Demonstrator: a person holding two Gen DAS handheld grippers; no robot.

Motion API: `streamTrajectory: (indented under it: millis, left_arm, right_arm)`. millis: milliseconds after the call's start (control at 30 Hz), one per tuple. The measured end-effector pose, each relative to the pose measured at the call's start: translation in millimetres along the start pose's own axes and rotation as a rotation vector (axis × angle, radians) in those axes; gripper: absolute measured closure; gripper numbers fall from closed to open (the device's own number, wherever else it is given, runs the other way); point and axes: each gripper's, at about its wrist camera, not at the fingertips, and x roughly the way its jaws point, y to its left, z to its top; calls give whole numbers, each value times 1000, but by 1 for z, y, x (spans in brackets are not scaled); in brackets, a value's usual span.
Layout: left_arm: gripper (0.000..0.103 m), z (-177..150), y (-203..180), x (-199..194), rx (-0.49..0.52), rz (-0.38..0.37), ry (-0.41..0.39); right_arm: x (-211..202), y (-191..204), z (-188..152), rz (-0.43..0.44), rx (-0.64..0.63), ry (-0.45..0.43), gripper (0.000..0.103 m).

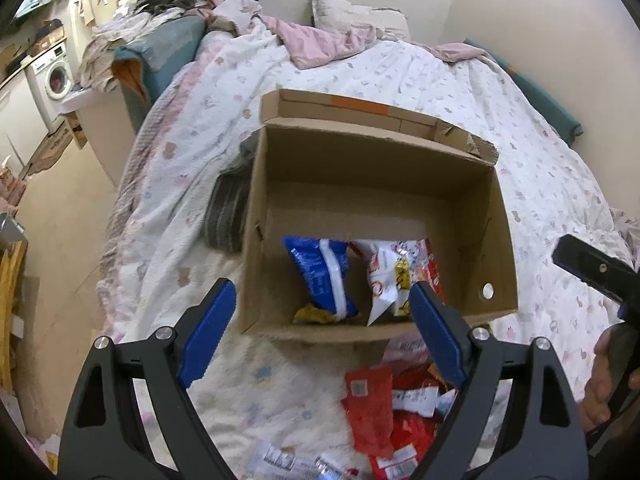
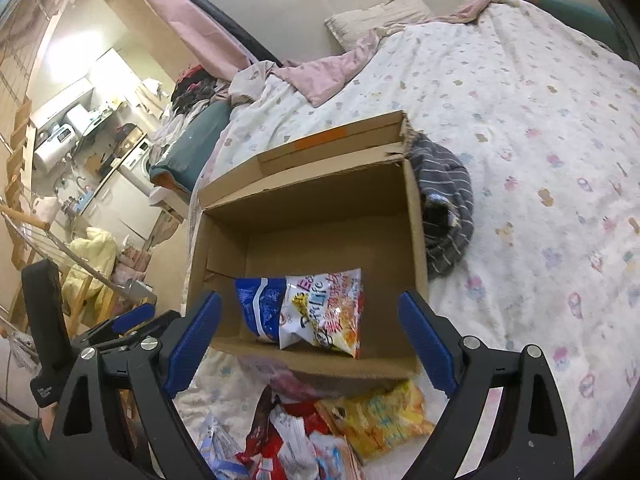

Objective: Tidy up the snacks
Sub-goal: 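Lower both bags into the box and open both grippers, then grasp the white snack bar with the left gripper while the right grasps the white noodle bag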

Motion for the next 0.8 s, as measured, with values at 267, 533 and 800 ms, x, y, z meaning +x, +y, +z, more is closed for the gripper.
streamTrajectory:
  millis: [267, 533, 800]
  left_arm:
    - [17, -30, 22, -13, -70, 24, 46]
    - [17, -50, 29, -28, -80, 39, 46]
    - [17, -69, 30, -30, -89, 44, 83]
  right_arm:
    - [-27, -3, -26, -11, 14, 13, 11]
    - [-39, 0, -54, -36, 7, 38, 11]
    - [-47, -8, -78, -60, 45, 70, 11]
